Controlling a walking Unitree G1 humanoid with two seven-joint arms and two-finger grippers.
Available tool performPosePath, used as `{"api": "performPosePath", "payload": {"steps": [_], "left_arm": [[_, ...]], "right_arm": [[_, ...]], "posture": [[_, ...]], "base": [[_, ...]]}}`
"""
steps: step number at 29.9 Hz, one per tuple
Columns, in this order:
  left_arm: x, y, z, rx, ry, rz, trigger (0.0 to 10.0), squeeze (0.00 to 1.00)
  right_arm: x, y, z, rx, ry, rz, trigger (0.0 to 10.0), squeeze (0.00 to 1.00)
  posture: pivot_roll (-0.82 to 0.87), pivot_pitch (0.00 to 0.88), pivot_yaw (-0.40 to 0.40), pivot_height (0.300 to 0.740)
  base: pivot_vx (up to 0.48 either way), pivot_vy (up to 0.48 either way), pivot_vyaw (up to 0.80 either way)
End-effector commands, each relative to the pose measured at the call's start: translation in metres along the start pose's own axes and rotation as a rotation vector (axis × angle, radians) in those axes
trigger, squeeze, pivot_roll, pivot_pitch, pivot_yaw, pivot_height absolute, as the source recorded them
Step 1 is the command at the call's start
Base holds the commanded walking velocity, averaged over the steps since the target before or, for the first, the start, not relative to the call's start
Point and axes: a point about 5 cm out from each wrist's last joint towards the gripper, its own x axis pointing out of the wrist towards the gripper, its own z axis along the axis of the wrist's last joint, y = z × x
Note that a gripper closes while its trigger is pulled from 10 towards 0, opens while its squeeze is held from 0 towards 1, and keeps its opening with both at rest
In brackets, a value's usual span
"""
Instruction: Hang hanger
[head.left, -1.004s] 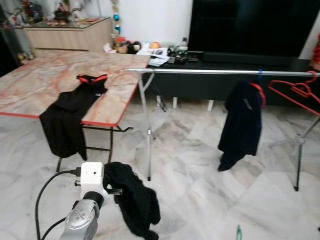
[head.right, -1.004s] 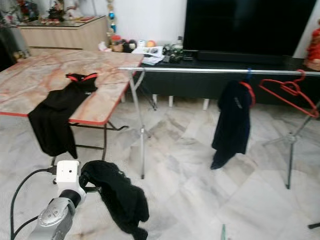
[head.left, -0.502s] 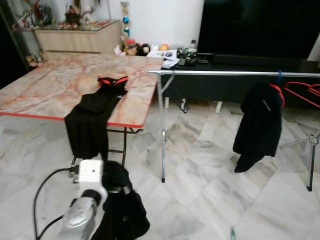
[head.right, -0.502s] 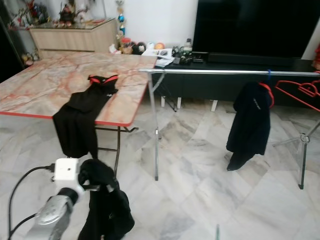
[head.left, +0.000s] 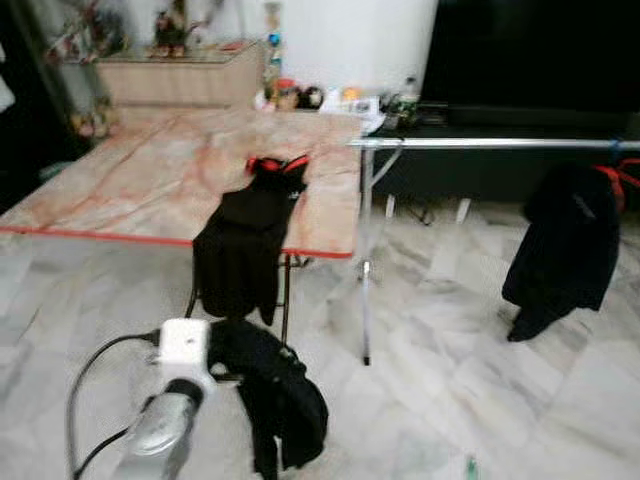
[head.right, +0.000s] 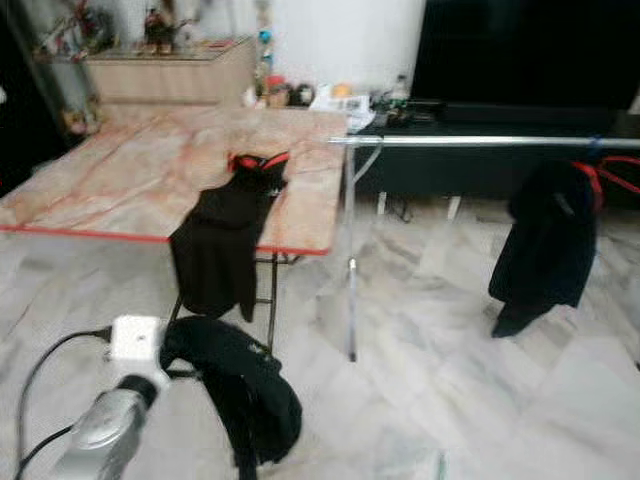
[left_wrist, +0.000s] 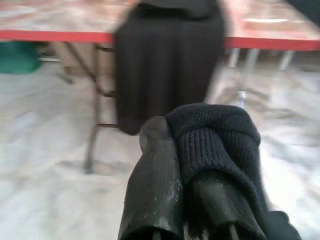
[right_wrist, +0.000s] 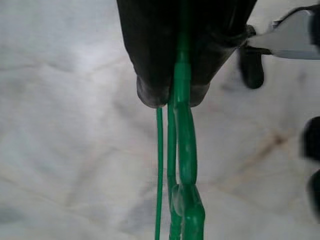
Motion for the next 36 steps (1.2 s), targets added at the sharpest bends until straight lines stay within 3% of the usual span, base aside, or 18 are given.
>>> {"api": "performPosePath", "payload": {"steps": [1,14,18,29,36], "left_arm": [[0.004,-0.009,0.011,0.0,-0.048,-0.024,10.0,0.0],[0.002,-0.001,0.014,0.013,-0.056,0.008,10.0,0.0],[0.001,-0.002,0.014,0.05,-0.064,-0.007,10.0,0.0],[-0.004,-0.005,0.019,-0.007,-0.094,-0.048,10.0,0.0],[-0.004,-0.006,0.02,-0.011,-0.098,-0.042,10.0,0.0]], "right_arm": [[0.0,-0.004,-0.001,0.011,0.001,-0.003,10.0,0.0],[0.0,-0.006,0.005,-0.039,-0.01,0.01,10.0,0.0],[0.0,-0.007,0.006,-0.043,-0.014,0.015,10.0,0.0],[0.001,-0.008,0.01,-0.038,-0.025,0.014,10.0,0.0],[0.001,-0.008,0.013,-0.052,-0.03,0.021,10.0,0.0]], "posture": [[0.17,0.0,0.036,0.74],[0.18,0.0,0.029,0.74],[0.19,0.0,0.025,0.74],[0.19,0.0,0.018,0.74],[0.19,0.0,0.016,0.74]], "base": [[0.0,0.48,0.0],[0.0,0.452,0.0],[0.0,0.0,0.0],[0.0,0.0,0.0],[0.35,0.0,0.0]]}}
